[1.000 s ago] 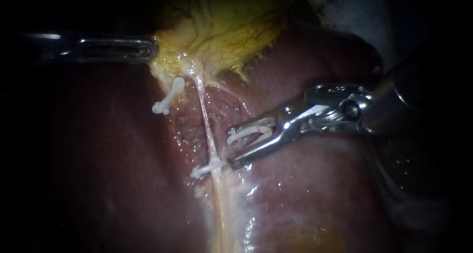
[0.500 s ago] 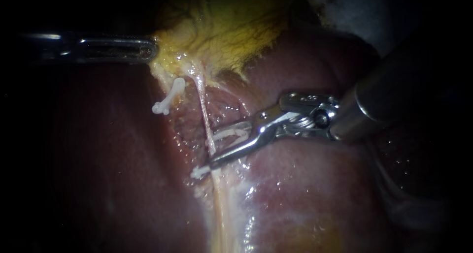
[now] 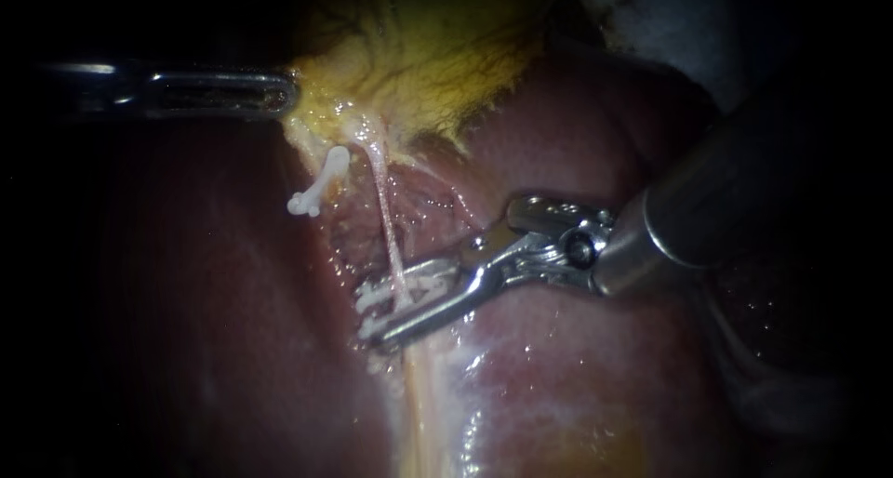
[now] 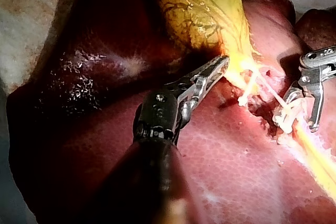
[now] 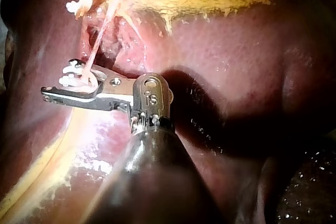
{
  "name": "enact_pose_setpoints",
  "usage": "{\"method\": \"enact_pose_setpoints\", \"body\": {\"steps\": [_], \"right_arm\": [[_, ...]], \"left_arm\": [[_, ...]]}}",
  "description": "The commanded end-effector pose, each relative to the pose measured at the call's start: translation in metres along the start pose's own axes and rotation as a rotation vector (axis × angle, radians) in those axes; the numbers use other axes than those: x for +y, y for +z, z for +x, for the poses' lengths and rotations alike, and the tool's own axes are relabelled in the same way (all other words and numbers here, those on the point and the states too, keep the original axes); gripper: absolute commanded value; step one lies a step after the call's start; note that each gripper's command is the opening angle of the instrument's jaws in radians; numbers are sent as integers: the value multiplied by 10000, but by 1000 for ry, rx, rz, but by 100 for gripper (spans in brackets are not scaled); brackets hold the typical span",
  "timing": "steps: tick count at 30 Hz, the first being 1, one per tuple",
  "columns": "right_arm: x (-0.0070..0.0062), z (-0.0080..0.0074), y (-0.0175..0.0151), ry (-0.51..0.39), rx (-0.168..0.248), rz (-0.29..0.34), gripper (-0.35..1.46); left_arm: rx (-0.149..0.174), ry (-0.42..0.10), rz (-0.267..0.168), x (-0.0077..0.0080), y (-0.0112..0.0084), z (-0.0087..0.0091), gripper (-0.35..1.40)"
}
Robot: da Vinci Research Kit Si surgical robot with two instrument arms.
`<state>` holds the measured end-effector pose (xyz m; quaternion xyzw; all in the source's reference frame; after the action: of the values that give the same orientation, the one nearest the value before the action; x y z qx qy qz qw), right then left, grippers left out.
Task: Clipping second clip right tube
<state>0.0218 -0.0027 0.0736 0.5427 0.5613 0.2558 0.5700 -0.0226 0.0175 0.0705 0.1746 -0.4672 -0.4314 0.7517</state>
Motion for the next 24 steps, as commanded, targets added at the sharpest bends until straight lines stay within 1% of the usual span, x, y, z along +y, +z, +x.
{"method": "enact_pose_setpoints", "body": {"steps": [1,3,6,9,12,16,22,23,24], "right_arm": [[-3,2,2,2,3,-5,54],[-9,8,7,7,19,-14,53],[-14,18,10,12,35,-25,51],[-15,24,9,15,40,-30,47],[-13,26,7,16,41,-32,39],[-11,27,4,34,39,-37,21],[-11,27,2,34,37,-36,-10],[-11,27,1,34,36,-36,-16],[-11,27,1,34,36,-36,-28]], "left_arm": [[0,0,-1,0,0,0,-35],[0,0,-1,0,0,0,-35],[0,0,-1,0,0,0,-35],[0,0,-1,0,0,0,-35],[0,0,-1,0,0,0,-35],[0,0,-1,0,0,0,-35],[0,0,-1,1,0,0,-35],[0,0,-1,1,0,0,-35],[0,0,-1,1,0,0,-35]]}}
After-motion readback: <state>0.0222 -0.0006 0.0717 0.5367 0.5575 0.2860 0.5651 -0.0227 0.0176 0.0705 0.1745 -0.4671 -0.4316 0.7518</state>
